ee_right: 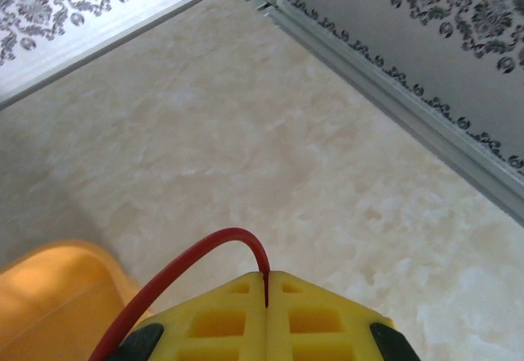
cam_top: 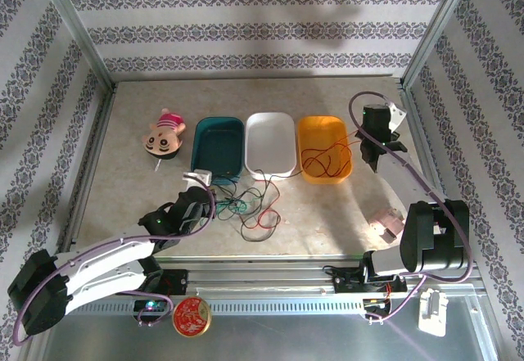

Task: Untangle the cables
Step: Untie the cable from multiple cables.

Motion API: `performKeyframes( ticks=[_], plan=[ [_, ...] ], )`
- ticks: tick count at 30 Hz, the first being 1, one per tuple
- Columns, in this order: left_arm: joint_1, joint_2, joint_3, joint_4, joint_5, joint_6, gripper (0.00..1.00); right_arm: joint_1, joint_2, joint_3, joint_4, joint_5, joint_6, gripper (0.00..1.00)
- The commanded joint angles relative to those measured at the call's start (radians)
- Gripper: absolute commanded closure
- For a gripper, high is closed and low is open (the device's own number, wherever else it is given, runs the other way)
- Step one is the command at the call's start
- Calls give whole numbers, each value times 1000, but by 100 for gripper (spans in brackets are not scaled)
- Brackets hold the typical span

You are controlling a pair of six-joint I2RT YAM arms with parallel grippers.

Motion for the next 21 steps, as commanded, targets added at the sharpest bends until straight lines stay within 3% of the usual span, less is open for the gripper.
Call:
performKeyframes(
  ticks=[1,8,11,17,21],
  plan=[
    [18,-54,-21,-69,-78,-77,100,-29,-4,30,14,15,-6,100],
    [21,-72,-14,-112,-91,-58,100,-84,-25,35,11,9,-15,100],
    [21,-20,6,-55,0,-3,100,-85,-36,37,14,-48,-30,100],
    [12,226,139,75,293,92,98,0,-30,35,39,-134,-46,100],
    [-24,356,249,85,356,161,56,59,-20,32,30,-152,-45,100]
  ],
)
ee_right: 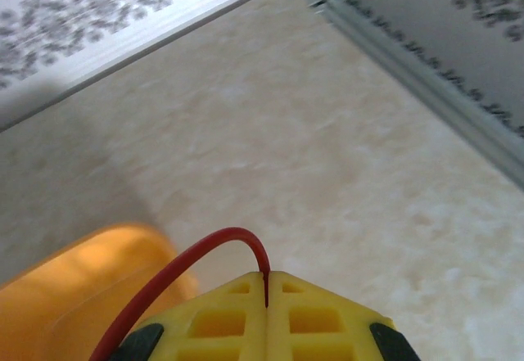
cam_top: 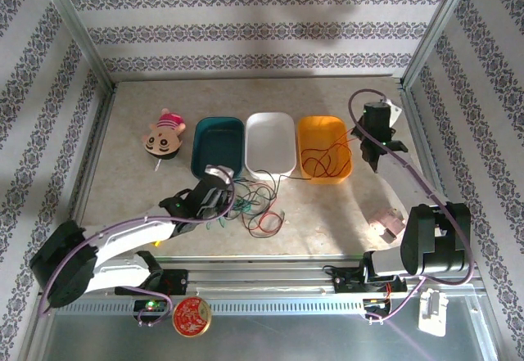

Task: Untangle the cables
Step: Untie the cable from multiple cables.

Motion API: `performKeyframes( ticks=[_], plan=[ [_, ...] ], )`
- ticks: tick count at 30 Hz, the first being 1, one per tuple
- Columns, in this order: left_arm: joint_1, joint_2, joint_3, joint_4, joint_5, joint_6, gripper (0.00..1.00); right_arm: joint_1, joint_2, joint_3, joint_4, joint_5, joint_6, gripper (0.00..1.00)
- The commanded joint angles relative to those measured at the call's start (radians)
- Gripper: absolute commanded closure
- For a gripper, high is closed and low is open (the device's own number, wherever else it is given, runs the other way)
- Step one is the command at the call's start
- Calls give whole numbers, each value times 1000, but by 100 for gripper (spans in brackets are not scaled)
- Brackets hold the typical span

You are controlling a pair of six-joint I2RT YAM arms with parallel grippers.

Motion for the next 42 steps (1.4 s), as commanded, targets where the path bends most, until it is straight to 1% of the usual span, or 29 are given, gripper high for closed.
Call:
performKeyframes(
  ticks=[1,2,4,8,10,13,15,18,20,22,23,25,27,28,30,36,42],
  plan=[
    [-30,66,96,59,116,101,51,35,-1,21,12,-39,-15,100],
    [-38,86,121,46,123,121,49,42,-2,20,8,-43,-16,100],
    [-61,125,180,5,118,169,39,53,-3,19,4,-52,-19,100],
    [-98,201,276,-56,135,231,34,66,-7,24,-3,-53,-29,100],
    [-117,258,315,-61,129,240,33,67,-11,24,-4,-56,-27,100],
    [-143,365,384,-81,31,223,33,68,-13,27,-5,-62,-24,100],
    [-151,438,428,-102,0,209,34,68,-15,31,-6,-64,-22,100],
    [-158,520,479,-134,-78,173,37,69,-23,34,-7,-64,-24,100],
    [-158,550,492,-122,-128,161,41,69,-30,32,-10,-63,-27,100],
    [-158,573,501,-90,-156,166,48,69,-37,29,-10,-61,-27,100],
    [-158,584,512,-84,-159,171,53,69,-40,27,-9,-60,-27,100],
    [-158,598,528,-80,-141,179,72,69,-41,28,-12,-56,-26,100],
    [-158,589,518,-64,-112,180,87,68,-41,28,-12,-50,-24,100],
    [-159,577,504,-52,-101,178,92,66,-41,29,-12,-39,-22,100],
    [-160,545,468,-32,-100,165,100,50,-41,30,-11,-30,-11,100],
    [-158,395,294,68,-134,115,100,-61,-37,53,-23,-49,47,100],
    [-158,282,173,91,-191,66,100,-123,-31,66,-21,-75,61,100]
  ],
)
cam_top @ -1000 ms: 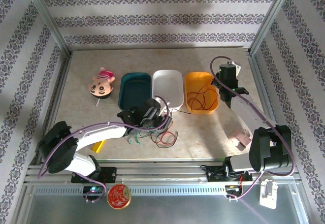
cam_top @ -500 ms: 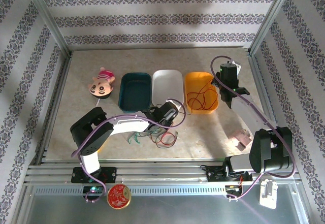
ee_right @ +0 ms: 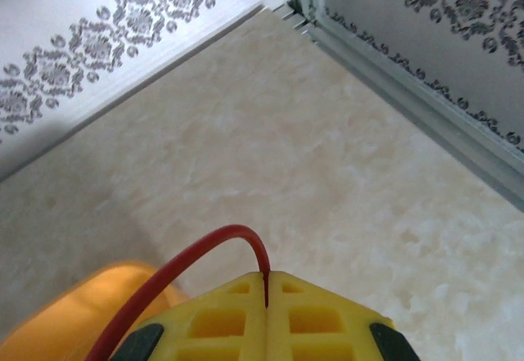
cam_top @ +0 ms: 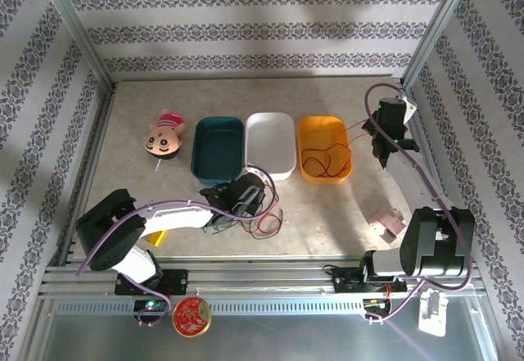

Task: Untangle the cables
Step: Place the cable in the container.

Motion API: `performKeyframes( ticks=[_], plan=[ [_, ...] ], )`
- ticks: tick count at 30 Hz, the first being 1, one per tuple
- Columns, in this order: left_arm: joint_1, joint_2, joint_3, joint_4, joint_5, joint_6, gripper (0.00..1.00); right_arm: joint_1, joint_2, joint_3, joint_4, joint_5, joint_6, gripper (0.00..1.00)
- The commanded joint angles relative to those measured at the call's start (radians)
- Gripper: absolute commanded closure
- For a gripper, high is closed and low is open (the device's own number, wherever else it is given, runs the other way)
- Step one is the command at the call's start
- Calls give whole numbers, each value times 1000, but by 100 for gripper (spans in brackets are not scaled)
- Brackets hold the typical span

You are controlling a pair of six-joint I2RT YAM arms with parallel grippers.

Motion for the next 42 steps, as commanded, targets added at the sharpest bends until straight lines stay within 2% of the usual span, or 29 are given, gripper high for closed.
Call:
performKeyframes(
  ticks=[1,4,8,11,17,25,32,33,34,35,37,39,42],
  plan=[
    [-13,-47,-43,36,-62,-51,100,-20,-11,28,-1,-23,30,100],
    [-13,-67,-66,55,-60,-53,100,-23,-11,18,6,-40,28,100],
    [-14,-52,-44,100,23,-14,100,-15,-1,13,25,-104,36,100],
    [-23,-15,8,105,114,34,100,24,20,30,23,-111,18,100],
    [-71,77,119,73,180,128,100,100,108,67,19,-157,11,100],
    [-76,150,181,145,172,109,100,134,285,117,-29,-173,70,100],
    [-78,164,199,149,162,109,100,189,352,137,-81,-161,37,100],
    [-78,164,200,144,161,109,100,194,352,138,-84,-161,30,98],
    [-78,164,199,142,160,107,100,201,351,138,-87,-157,23,88],
    [-78,164,199,140,159,106,100,206,349,141,-89,-152,16,72],
    [-78,162,195,140,158,103,100,213,338,146,-101,-127,9,54],
    [-78,158,190,144,157,101,100,217,317,146,-100,-100,-2,47],
    [-78,153,189,146,149,99,100,217,273,149,-102,-59,-23,44]
  ],
)
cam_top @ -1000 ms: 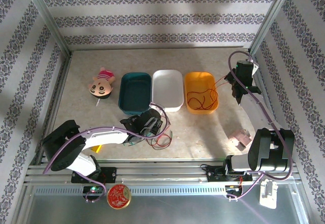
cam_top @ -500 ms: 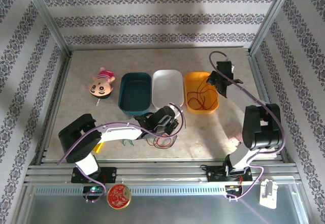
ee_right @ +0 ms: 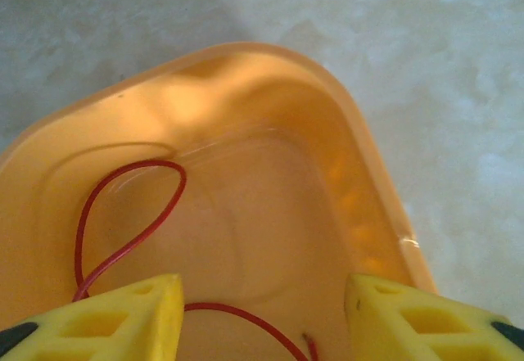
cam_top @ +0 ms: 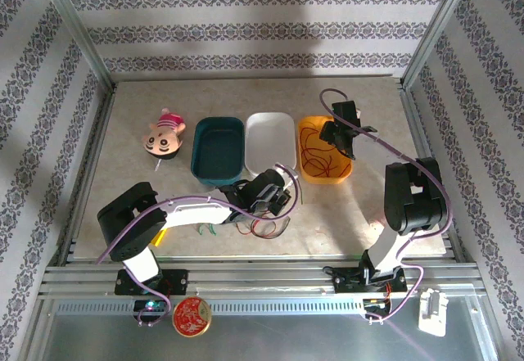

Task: Untangle the cables
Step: Place the cable in the container, then untie the cable from multiple cables.

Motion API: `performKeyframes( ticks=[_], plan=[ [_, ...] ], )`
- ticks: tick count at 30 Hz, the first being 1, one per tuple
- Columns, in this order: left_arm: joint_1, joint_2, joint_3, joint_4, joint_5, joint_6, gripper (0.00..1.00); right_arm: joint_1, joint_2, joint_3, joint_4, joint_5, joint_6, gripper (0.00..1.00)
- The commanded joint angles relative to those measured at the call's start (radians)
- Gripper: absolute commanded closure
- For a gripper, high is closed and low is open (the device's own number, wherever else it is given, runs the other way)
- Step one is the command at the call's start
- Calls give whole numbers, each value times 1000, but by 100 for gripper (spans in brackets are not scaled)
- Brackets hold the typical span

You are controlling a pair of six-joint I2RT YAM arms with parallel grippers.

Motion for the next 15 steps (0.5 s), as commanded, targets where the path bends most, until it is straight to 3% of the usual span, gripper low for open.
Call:
performKeyframes(
  ticks=[1,4,7,9,13,15],
  plan=[
    [-12,-5,16,31,-20,0,100,2,-78,32,-20,86,-38,43],
    [-12,-3,18,31,-18,0,100,6,-145,20,-31,134,-54,42],
    [-12,0,18,35,-10,1,100,26,-242,-38,-38,104,-62,42],
    [-12,3,19,36,-4,3,100,56,-314,-104,-45,21,-55,42],
    [-12,4,19,40,5,6,100,153,-437,-291,10,-268,-57,42],
    [-12,3,20,38,17,10,93,203,-461,-356,22,-361,-63,42]
  ],
)
